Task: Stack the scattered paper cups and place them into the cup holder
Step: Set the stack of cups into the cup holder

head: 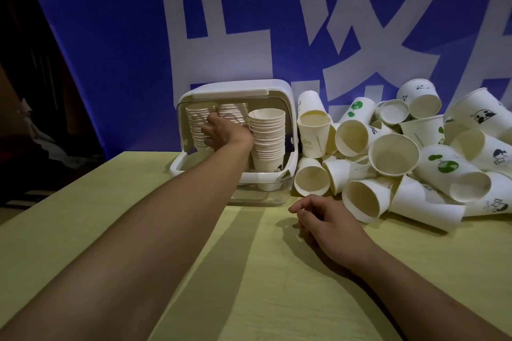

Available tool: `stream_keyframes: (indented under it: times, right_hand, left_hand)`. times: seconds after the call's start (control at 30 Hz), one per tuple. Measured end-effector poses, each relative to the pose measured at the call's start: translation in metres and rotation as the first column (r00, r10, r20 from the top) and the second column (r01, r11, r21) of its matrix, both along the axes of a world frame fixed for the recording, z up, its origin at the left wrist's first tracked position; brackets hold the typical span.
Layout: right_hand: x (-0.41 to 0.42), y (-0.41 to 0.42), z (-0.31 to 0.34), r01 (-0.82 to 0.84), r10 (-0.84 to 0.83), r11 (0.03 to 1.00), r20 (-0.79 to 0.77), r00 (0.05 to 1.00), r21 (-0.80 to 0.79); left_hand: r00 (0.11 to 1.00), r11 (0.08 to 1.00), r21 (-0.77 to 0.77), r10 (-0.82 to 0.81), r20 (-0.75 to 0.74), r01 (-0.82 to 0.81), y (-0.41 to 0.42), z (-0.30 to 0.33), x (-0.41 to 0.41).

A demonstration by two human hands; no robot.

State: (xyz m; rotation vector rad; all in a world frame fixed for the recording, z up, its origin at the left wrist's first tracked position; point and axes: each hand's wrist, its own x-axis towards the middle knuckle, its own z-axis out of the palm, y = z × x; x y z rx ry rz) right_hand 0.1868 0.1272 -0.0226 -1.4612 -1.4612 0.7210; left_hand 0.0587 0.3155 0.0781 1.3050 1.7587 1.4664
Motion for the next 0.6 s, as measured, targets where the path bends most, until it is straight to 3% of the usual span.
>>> stream_keyframes:
  times: [0.27, 0.5, 0.57, 0.6]
  right_hand:
    - [-0.001, -0.001, 0.002, -0.004, 0.004, 1.0, -0.008, 1.0, -0.004]
    - [-0.003, -0.002, 0.004, -0.004, 0.004, 1.0, -0.009, 1.0, -0.02]
    - [-0.002, -0.002, 0.004, -0.003, 0.003, 1.0, -0.004, 1.0, -0.019]
    - [-0.002, -0.002, 0.004, -0.004, 0.004, 1.0, -0.008, 1.0, -0.018]
  left_hand:
    - [0.994, 0.985, -0.147, -0.096, -0.044, 0.089, 0.0, 0.0, -0.007]
    - [0.99, 0.992, -0.097, -0.087, -0.111, 0.076, 0.005, -0.008, -0.015]
    - [0.997, 0.995, -0.082, -0.066, -0.039, 0.062, 0.004, -0.007, -0.012]
    - [0.996, 0.996, -0.064, -0.053, 0.072, 0.058, 0.003, -0.006, -0.011]
